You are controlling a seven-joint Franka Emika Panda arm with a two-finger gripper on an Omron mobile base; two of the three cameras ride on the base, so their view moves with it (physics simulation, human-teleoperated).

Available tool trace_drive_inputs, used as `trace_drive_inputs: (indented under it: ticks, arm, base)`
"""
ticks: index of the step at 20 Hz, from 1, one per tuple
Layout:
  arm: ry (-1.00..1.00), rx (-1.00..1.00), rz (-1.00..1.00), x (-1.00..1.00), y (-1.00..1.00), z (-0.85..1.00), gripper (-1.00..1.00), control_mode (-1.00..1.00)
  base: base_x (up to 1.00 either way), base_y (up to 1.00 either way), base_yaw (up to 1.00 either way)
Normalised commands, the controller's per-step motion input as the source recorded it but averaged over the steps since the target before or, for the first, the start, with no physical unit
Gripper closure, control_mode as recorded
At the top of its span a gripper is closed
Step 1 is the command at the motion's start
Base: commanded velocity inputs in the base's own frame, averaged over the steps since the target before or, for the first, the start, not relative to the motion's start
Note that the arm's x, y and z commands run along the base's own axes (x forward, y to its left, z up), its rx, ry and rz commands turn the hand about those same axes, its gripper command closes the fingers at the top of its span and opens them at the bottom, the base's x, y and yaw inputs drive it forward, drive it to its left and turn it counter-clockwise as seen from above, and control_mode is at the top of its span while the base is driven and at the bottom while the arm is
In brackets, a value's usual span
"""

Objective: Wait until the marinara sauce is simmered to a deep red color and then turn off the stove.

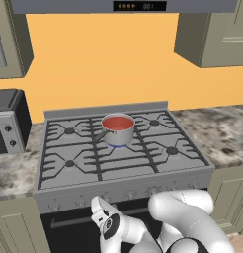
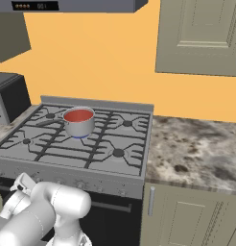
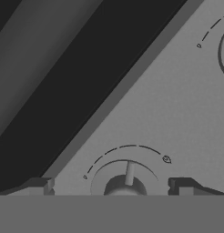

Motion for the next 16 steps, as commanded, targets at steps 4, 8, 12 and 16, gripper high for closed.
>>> trace_drive_inputs:
  ticks: [4, 8, 12, 16]
  arm:
    - [0.00, 0.00, 0.00, 0.00, 0.00, 0.00, -1.00, -1.00]
    - [0.00, 0.00, 0.00, 0.00, 0.00, 0.00, -1.00, -1.00]
    - [0.00, 0.00, 0.00, 0.00, 0.00, 0.00, -1.00, -1.00]
    - [0.00, 0.00, 0.00, 0.00, 0.00, 0.00, -1.00, -1.00]
  base:
    - [0.00, 0.00, 0.00]
    - [0.00, 0.00, 0.00]
    - [0.00, 0.00, 0.00]
    - [0.00, 0.00, 0.00]
